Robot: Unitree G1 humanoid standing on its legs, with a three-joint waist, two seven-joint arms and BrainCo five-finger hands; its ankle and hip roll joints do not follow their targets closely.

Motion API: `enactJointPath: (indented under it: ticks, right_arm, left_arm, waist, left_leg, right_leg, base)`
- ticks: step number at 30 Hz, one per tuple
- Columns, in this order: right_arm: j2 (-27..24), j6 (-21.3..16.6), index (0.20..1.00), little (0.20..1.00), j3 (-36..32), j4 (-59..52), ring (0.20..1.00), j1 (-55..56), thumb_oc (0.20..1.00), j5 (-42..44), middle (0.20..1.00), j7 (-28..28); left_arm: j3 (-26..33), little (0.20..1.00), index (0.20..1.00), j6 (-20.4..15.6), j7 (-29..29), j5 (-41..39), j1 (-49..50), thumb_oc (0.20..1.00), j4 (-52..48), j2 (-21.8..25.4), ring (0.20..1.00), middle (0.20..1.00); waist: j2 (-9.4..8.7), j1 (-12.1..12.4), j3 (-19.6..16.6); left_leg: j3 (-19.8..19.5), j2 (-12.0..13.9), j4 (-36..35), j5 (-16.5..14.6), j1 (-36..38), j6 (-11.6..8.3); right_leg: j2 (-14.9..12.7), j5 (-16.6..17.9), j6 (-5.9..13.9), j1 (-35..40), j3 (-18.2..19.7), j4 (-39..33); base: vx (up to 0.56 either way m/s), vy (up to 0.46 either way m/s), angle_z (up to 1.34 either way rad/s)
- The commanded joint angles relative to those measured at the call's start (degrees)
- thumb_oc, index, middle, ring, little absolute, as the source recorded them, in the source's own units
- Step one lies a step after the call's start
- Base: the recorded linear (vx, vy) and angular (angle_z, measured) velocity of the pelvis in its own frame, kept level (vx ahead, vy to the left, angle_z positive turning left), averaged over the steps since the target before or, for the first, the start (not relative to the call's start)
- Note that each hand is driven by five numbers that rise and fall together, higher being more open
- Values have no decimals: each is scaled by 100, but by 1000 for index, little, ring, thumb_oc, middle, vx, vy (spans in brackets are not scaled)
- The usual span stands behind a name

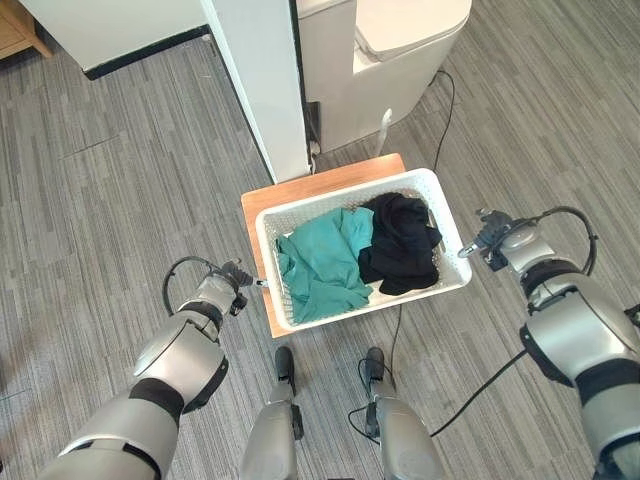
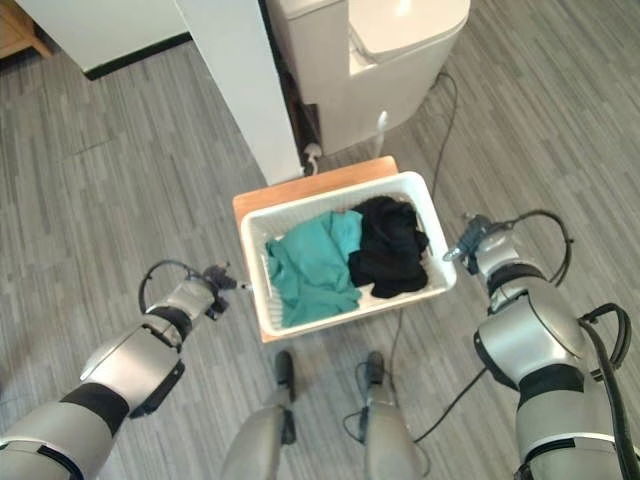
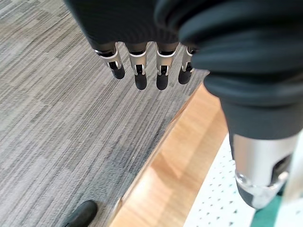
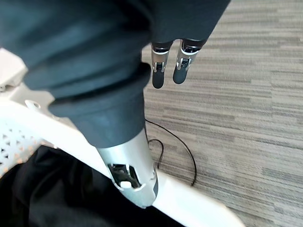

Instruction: Grab the laundry basket,head to the washer,open it,put in the laundry and shut it.

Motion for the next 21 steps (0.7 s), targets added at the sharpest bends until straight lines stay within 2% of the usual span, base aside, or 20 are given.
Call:
enactJointPath:
  ticks: [1, 3, 5, 8, 12, 13, 15, 16, 21]
  right_arm:
    - [-273, -120, 1000, 1000, 220, 330, 1000, -705, 1000, -58, 1000, -128]
    - [-278, -124, 1000, 1000, 222, 348, 1000, -700, 1000, -64, 1000, -123]
    - [-319, -120, 1000, 1000, 286, 381, 1000, -682, 1000, -91, 1000, -53]
    - [-352, -138, 1000, 1000, 329, 390, 1000, -651, 1000, -141, 1000, -25]
    - [-352, -138, 1000, 1000, 329, 390, 1000, -651, 1000, -141, 1000, -25]
    - [-377, -156, 1000, 1000, 335, 530, 1000, -633, 1000, -134, 1000, -34]
    - [-380, -159, 1000, 1000, 318, 580, 1000, -616, 1000, -86, 1000, -18]
    - [-378, -149, 1000, 1000, 343, 773, 1000, -621, 1000, -47, 1000, 21]
    - [-378, -112, 1000, 1000, 391, 913, 1000, -603, 1000, -95, 1000, 129]
  left_arm:
    - [-215, 1000, 1000, -140, 164, -124, -741, 1000, 543, 3, 1000, 1000]
    - [-247, 1000, 1000, -146, 155, -100, -768, 1000, 531, 1, 1000, 1000]
    - [-653, 1000, 1000, -114, 185, 486, -1001, 1000, 452, 128, 1000, 1000]
    - [-960, 1000, 1000, -115, 86, 901, -1053, 1000, 321, 216, 1000, 1000]
    - [-960, 1000, 1000, -115, 86, 901, -1053, 1000, 321, 216, 1000, 1000]
    - [-886, 1000, 1000, -215, -6, 521, -1015, 1000, 108, 71, 1000, 1000]
    - [-864, 1000, 1000, -262, -38, 353, -1000, 1000, 69, 23, 1000, 1000]
    - [-879, 1000, 1000, -325, -143, -18, -993, 1000, -90, -94, 1000, 1000]
    - [-1022, 1000, 1000, -287, -187, 56, -1051, 1000, -207, -37, 1000, 1000]
  waist:
    - [-110, 40, 33]
    - [-103, 45, 31]
    - [-78, 62, 22]
    - [-18, 92, 46]
    - [-18, 92, 46]
    - [74, 152, 67]
    - [109, 173, 61]
    - [176, 210, 51]
    - [332, 304, -54]
  left_leg:
    - [153, 126, -41, 65, -54, -38]
    - [153, 122, -36, 60, -50, -35]
    - [145, 119, -12, 50, -57, -27]
    - [139, 105, 28, 31, -79, -24]
    - [139, 105, 28, 31, -80, -24]
    - [119, 82, 62, 27, -113, -24]
    - [113, 75, 62, 33, -123, -27]
    - [103, 52, 71, 40, -118, -32]
    - [78, 4, 96, 8, -34, -29]
  right_leg:
    - [-89, -257, 154, -160, 242, 223]
    - [-91, -260, 154, -156, 239, 226]
    - [-99, -268, 158, -162, 238, 247]
    - [-107, -275, 167, -164, 224, 261]
    - [-107, -275, 167, -165, 224, 261]
    - [-128, -280, 167, -182, 193, 258]
    - [-131, -283, 169, -184, 181, 253]
    - [-145, -289, 161, -149, 160, 225]
    - [-175, -342, 164, -33, 118, 229]
  base:
    - [0, 0, 0]
    - [0, 0, 0]
    - [0, 0, 0]
    - [0, 0, 0]
    - [0, 0, 0]
    - [0, 0, 0]
    - [4, -4, 2]
    - [24, -13, 4]
    - [25, -13, 8]
